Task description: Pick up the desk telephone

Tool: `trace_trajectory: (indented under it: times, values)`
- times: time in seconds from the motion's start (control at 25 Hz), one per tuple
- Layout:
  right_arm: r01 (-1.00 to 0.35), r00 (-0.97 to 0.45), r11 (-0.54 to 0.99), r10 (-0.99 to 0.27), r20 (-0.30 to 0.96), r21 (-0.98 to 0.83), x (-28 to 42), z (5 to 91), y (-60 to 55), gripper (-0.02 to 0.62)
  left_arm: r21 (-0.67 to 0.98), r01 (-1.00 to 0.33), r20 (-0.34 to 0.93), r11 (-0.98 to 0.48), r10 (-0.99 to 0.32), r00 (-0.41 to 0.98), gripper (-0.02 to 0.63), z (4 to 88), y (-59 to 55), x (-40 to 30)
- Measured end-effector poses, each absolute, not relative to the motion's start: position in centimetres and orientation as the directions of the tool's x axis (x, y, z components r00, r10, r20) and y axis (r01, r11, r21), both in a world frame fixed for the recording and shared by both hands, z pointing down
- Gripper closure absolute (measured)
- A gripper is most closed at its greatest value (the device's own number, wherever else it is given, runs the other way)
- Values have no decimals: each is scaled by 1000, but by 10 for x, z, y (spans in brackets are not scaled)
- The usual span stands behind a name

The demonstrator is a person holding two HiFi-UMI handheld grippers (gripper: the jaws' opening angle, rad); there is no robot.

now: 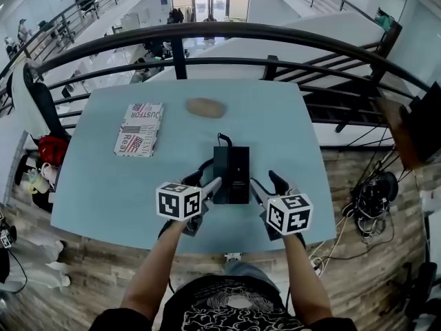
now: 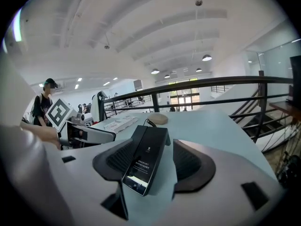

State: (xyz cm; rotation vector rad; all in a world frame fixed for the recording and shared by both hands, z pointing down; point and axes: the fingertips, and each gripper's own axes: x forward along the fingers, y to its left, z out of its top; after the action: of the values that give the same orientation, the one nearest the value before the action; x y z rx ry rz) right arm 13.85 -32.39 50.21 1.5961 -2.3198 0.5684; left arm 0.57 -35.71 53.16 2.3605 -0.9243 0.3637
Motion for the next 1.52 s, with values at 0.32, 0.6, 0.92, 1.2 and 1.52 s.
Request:
trace_trajectory:
  times: [0.32,0.6,0.92,1.2,1.52]
  values:
    - [-894,-447,353,-744,497,-277,134,542,-352,354,532,-639,482,-555,-422,768,348,563,-380,17]
    - [-837,-541,358,-654,528,-414,127,571,-363,330,609,-599,488,-520,-349,800,348,579,-391,28]
    - [-771,-631,374,-557,539,-516,117,591,-373,319,657,-557,489,-508,-275,827,322,591,-398,39]
    - [-719,-692,392,-479,540,-574,104,605,-379,319,668,-526,499,-527,-207,841,322,601,-401,51]
    - [-652,-747,345,-444,494,-676,98,610,-380,332,682,-487,476,-546,-175,862,346,600,-401,59]
